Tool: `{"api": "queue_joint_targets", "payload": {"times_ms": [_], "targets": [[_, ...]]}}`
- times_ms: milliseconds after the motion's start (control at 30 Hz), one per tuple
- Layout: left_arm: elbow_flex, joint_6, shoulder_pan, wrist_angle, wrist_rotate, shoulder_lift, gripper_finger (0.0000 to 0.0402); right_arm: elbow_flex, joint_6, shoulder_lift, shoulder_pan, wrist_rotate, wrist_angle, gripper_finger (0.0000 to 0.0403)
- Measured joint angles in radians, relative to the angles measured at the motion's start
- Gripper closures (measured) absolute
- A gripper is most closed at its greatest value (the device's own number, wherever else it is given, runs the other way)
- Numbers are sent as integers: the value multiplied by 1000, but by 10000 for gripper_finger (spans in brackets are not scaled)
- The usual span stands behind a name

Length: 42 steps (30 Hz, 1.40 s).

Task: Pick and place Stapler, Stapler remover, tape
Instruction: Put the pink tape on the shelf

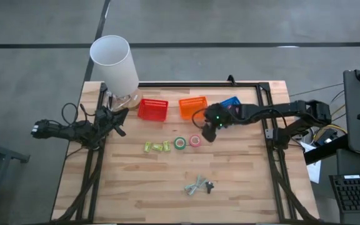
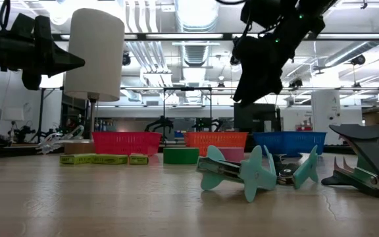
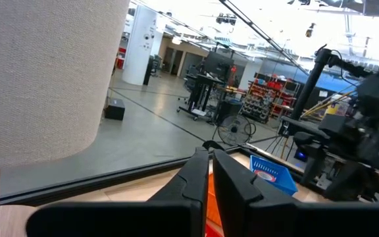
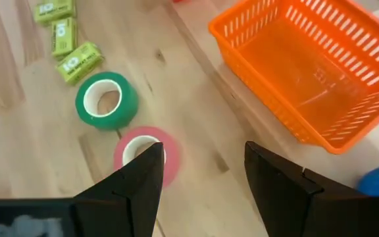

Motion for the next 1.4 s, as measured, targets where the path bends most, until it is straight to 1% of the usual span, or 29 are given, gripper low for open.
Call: {"api": "queue_joint_targets", "payload": {"times_ms": [100, 167, 300, 467, 567, 900, 1033, 1200, 1400], "targets": [[0, 0, 0, 0, 0, 0, 377, 0, 4, 0, 31, 46, 0, 200], [0, 0, 0, 0, 0, 0, 378, 0, 21, 15, 45, 51, 17, 200], [0, 0, 0, 0, 0, 0, 376, -2, 79, 69, 52, 19, 31, 200], [0, 0, 0, -2, 0, 0, 378, 0, 73, 165, 51, 18, 34, 200], [0, 0, 0, -3, 0, 0, 378, 13, 59, 196, 51, 18, 75, 200], [0, 0, 0, -2, 0, 1, 378, 59, 46, 315, 56, 19, 64, 200], [0, 0, 0, 0, 0, 1, 376, 71, 41, 342, 59, 12, 69, 200], [0, 0, 0, 0, 0, 2, 378, 71, 46, 358, 59, -6, 65, 221], [0, 0, 0, -2, 0, 2, 376, 70, 44, 354, 59, -9, 59, 277]]}}
